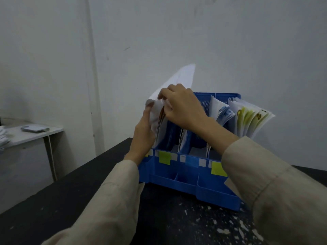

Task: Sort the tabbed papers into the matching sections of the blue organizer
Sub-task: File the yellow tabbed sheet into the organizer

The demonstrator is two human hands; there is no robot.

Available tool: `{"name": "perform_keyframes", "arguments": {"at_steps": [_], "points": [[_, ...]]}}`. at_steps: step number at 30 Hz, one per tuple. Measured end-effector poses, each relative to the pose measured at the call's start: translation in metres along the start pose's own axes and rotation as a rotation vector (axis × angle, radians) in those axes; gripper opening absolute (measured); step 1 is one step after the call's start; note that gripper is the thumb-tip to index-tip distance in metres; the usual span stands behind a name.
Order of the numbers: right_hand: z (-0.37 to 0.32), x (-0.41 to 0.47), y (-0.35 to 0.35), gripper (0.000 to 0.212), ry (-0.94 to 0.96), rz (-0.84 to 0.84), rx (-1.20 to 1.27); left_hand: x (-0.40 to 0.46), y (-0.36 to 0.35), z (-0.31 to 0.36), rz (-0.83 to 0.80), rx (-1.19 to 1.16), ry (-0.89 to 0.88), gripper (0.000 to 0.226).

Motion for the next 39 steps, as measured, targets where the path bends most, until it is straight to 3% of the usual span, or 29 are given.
{"name": "perform_keyframes", "arguments": {"at_steps": [2,6,9,12,15,17,20,23,28,32,39], "points": [[-0.001,0.001,0.002,0.031,0.031,0.018,-0.039,0.0,-0.004,0.0,-0.039,0.0,0.004,0.061],[-0.013,-0.006,-0.013,0.035,0.189,-0.044,-0.327,-0.015,-0.033,-0.026,-0.295,0.003,0.144,0.06],[-0.022,-0.015,-0.039,0.045,0.303,-0.274,-0.473,-0.028,-0.044,-0.041,-0.459,0.051,0.198,0.041],[-0.026,-0.019,-0.065,0.048,0.342,-0.459,-0.611,-0.028,-0.039,-0.04,-0.496,0.178,0.177,0.022],[-0.028,-0.017,-0.085,0.033,0.327,-0.523,-0.718,-0.038,-0.035,-0.029,-0.589,0.145,0.095,0.033],[-0.029,-0.016,-0.092,0.028,0.337,-0.515,-0.82,-0.046,-0.021,-0.032,-0.506,0.027,0.136,0.042],[-0.031,-0.017,-0.103,0.025,0.412,-0.489,-1.044,-0.06,0.009,-0.041,-0.308,0.127,0.112,0.04],[-0.035,-0.017,-0.116,0.028,0.445,-0.52,-1.12,-0.075,0.015,-0.062,-0.318,0.247,0.114,0.038],[-0.03,-0.023,-0.135,0.027,0.359,-0.718,-1.057,-0.093,0.01,-0.072,-0.291,0.18,0.135,0.048],[-0.035,-0.029,-0.147,0.034,0.385,-0.754,-1.008,-0.096,0.011,-0.072,-0.263,0.184,0.124,0.052],[-0.053,-0.041,-0.158,0.027,0.401,-0.863,-0.862,-0.096,0.009,-0.078,-0.249,0.171,0.111,0.048]]}}
Point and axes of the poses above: each hand's wrist, its own x-axis towards the middle knuckle, its own y-axis out of the back of the hand, z = x × y, the point moved 8 cm from there along x, towards the middle knuckle, and after that the axes turned 2 degrees about -y, right-handed, at the moved point
